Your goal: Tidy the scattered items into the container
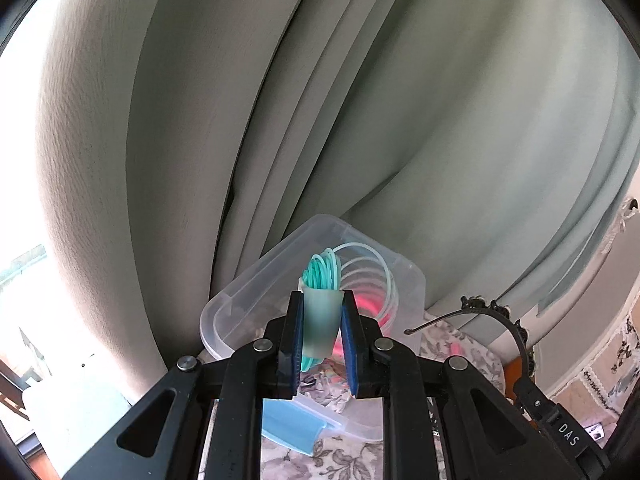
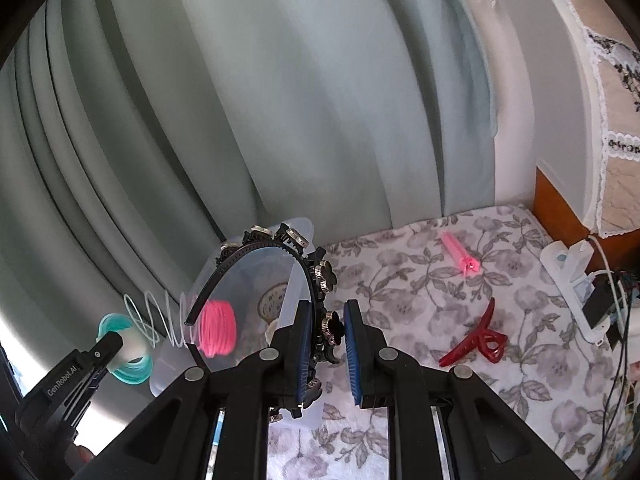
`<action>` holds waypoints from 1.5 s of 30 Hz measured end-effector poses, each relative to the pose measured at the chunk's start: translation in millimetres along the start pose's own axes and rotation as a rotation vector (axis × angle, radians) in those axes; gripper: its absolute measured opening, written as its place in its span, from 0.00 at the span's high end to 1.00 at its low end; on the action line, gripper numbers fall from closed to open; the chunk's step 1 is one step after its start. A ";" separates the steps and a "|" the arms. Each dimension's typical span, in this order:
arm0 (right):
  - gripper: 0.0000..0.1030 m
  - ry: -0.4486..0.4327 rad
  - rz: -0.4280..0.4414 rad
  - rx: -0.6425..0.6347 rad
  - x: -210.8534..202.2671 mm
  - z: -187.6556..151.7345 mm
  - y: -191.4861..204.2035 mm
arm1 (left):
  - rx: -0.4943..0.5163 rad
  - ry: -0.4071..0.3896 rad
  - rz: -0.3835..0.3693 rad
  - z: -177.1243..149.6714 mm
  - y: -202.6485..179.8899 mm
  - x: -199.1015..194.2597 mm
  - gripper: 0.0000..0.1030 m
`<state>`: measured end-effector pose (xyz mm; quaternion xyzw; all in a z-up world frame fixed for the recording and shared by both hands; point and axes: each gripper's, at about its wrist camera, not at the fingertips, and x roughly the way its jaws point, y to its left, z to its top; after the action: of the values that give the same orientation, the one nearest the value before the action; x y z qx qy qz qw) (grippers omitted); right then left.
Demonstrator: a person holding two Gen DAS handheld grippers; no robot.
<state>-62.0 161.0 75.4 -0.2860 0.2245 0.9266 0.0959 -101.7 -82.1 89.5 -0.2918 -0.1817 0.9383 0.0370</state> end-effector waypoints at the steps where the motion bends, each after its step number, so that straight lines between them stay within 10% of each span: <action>1: 0.83 0.006 -0.003 -0.001 3.8 -0.4 1.5 | -0.004 0.005 0.002 0.8 1.8 5.1 0.83; 45: 0.82 0.139 0.003 -0.132 99.1 -15.7 67.1 | -0.093 0.102 0.076 -4.1 64.0 99.4 0.81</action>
<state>-156.0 99.5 31.3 -0.3548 0.1696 0.9175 0.0598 -179.3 -123.0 10.1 -0.3474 -0.2117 0.9135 -0.0032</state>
